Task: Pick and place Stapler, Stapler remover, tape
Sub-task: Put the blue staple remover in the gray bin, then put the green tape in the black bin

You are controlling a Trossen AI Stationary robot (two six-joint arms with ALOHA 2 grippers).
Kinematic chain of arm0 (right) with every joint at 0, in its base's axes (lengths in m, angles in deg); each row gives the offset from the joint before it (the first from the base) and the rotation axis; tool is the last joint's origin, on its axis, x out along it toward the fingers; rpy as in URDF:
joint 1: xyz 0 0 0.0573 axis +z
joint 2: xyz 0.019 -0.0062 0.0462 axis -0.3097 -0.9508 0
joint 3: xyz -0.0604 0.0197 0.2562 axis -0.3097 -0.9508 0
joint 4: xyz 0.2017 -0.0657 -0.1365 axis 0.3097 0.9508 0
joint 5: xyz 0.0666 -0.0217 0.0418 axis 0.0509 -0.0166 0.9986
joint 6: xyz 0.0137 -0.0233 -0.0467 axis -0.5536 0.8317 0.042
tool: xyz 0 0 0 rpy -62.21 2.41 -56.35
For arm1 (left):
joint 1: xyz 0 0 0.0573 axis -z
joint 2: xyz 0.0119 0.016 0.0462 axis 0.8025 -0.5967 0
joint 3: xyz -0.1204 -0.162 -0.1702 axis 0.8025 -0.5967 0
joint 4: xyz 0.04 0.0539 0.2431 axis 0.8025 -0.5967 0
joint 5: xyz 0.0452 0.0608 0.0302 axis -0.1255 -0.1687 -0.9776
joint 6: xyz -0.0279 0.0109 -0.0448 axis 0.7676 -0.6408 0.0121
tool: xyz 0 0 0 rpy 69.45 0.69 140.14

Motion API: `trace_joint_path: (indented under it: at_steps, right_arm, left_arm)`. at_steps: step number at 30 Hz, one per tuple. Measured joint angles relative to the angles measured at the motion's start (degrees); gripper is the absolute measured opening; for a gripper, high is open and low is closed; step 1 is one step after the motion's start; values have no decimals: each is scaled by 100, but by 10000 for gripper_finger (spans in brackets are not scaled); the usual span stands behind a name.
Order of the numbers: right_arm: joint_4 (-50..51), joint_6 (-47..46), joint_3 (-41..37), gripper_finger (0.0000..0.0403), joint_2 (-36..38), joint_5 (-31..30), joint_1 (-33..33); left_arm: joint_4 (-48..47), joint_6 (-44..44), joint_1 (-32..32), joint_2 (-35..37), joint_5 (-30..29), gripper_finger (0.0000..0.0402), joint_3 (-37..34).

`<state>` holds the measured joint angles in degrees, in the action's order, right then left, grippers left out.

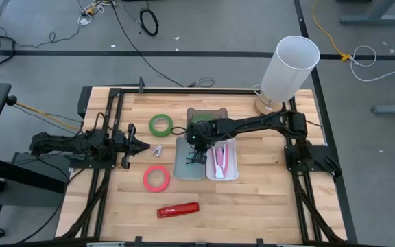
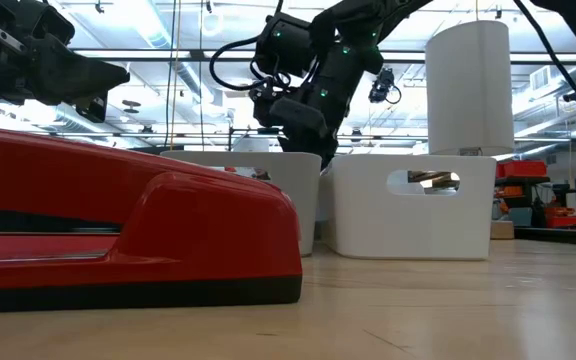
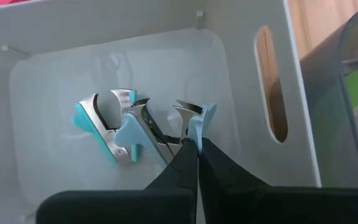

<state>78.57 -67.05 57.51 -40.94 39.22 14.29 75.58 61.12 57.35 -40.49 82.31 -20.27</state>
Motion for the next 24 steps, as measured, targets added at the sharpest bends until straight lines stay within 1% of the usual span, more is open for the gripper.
trace_joint_path:
  at_steps: [6, 12, 16, 22, 24]
  right_arm:
    - [-4, 2, 0, 5, 0, 0, 0]
    - [31, -4, 0, 31, 0, -2, -2]
    - [73, -2, 0, 59, 0, -2, 0]
    - [189, -15, 0, 117, 32, -2, 0]
    - [350, -26, 115, 135, 42, -2, 0]
  left_arm:
    - [2, 0, 0, 0, -1, 28, 0]
    - [2, 2, -2, 0, -1, 28, 0]
    - [1, 1, -1, 0, -1, 28, 0]
    - [2, -2, 0, 0, -1, 28, 0]
    - [2, 0, -2, 0, 0, 28, 0]
